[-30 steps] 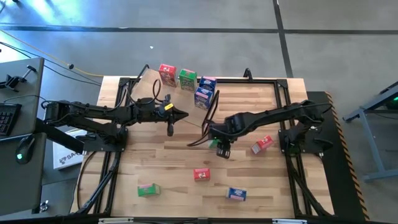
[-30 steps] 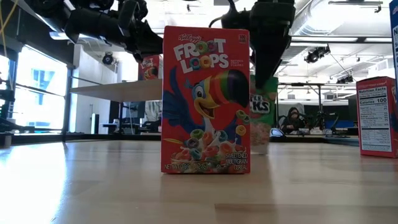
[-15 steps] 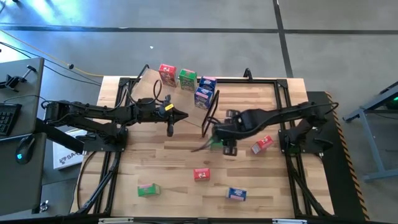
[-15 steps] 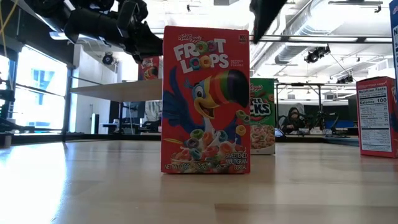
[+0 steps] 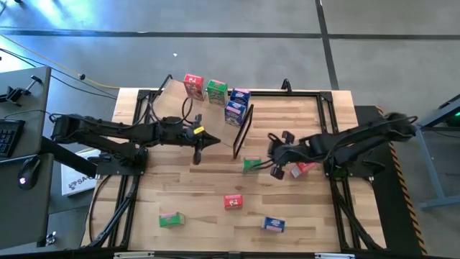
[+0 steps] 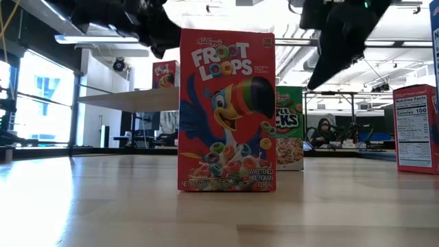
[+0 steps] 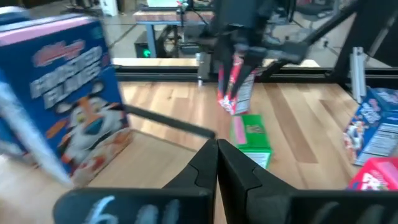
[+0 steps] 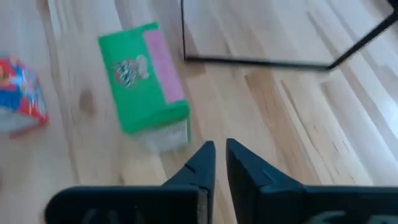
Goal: Stack cereal on shelf
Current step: Put the right green cereal box on the shelf aligned with the other green cereal box
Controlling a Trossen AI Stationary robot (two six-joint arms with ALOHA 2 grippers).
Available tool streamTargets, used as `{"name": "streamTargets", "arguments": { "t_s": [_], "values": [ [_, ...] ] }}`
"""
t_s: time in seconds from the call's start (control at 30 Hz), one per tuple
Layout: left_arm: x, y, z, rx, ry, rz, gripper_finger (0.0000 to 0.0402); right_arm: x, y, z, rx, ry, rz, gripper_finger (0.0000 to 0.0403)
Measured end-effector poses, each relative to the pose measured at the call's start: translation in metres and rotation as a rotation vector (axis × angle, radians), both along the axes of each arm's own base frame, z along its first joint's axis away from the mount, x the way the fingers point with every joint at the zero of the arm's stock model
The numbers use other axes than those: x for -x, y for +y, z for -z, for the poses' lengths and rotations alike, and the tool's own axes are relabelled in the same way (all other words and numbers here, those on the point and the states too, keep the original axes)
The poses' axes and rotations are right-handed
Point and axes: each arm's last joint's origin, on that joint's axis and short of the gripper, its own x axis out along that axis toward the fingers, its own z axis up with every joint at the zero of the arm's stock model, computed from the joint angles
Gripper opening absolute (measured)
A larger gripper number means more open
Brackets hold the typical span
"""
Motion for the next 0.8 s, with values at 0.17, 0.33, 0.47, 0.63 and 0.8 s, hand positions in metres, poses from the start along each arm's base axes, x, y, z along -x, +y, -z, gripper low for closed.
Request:
{"name": "streamTargets", "arguments": {
  "t_s": [0.17,0.33,0.47,0.63,0.8],
  "values": [
    [-0.018,-0.014,-0.002,0.001,0.069,0.054,0.0017,0.006,-0.014,0.029,0.017,-0.143,0.032,0.0002],
    [-0.040,-0.026,-0.007,-0.029,0.133,0.101,0.0057,0.006,-0.027,0.048,0.027,-0.199,0.072,0.0003],
    [-0.056,-0.035,-0.012,-0.063,0.199,0.117,0.0090,0.004,-0.030,0.050,0.031,-0.268,0.047,0.0001],
    [-0.074,-0.044,-0.011,-0.112,0.287,0.130,0.0124,0.000,-0.029,0.046,0.035,-0.351,-0.025,0.0000],
    [-0.091,-0.054,-0.010,-0.165,0.327,0.134,0.0150,-0.003,-0.027,0.046,0.024,-0.367,-0.080,0.0000]
  ]
}}
